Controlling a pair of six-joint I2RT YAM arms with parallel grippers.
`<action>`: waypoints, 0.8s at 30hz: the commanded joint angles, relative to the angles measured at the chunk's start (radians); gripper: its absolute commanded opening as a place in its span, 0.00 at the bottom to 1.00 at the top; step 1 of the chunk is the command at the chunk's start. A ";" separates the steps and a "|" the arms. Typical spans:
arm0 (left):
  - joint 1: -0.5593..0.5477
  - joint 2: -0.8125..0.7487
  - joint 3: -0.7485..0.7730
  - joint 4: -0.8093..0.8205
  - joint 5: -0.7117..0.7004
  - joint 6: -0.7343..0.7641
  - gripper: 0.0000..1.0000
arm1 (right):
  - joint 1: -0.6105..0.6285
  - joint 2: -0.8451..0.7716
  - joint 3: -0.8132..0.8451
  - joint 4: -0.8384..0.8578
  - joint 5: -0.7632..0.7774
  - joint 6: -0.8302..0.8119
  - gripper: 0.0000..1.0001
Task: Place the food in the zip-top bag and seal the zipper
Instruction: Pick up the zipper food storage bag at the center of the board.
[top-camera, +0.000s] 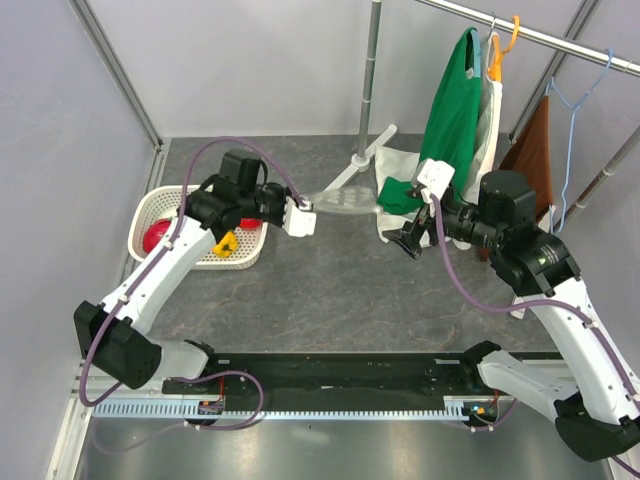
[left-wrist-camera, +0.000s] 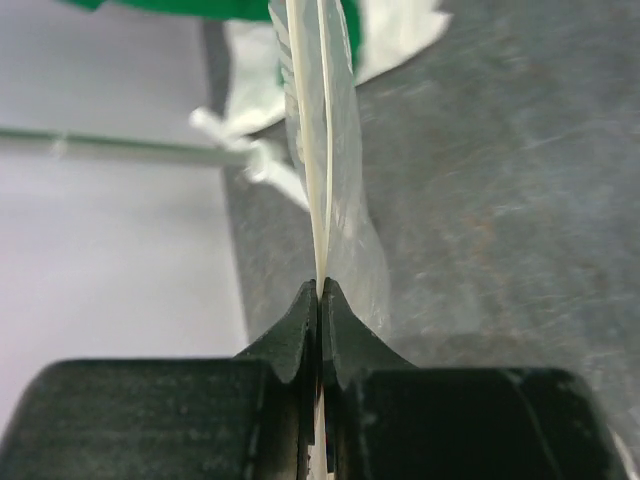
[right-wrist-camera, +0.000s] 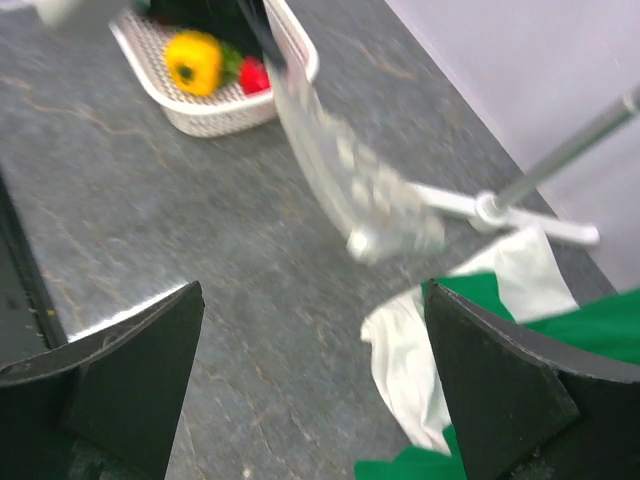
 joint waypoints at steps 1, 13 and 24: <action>-0.019 -0.021 -0.078 -0.073 0.120 0.149 0.02 | -0.001 0.045 0.098 -0.061 -0.177 0.029 0.98; -0.083 -0.071 -0.170 -0.050 0.164 0.193 0.02 | 0.092 0.233 0.074 -0.087 -0.234 0.150 0.82; -0.094 -0.084 -0.192 -0.046 0.179 0.161 0.02 | 0.200 0.354 0.021 0.018 -0.183 0.177 0.69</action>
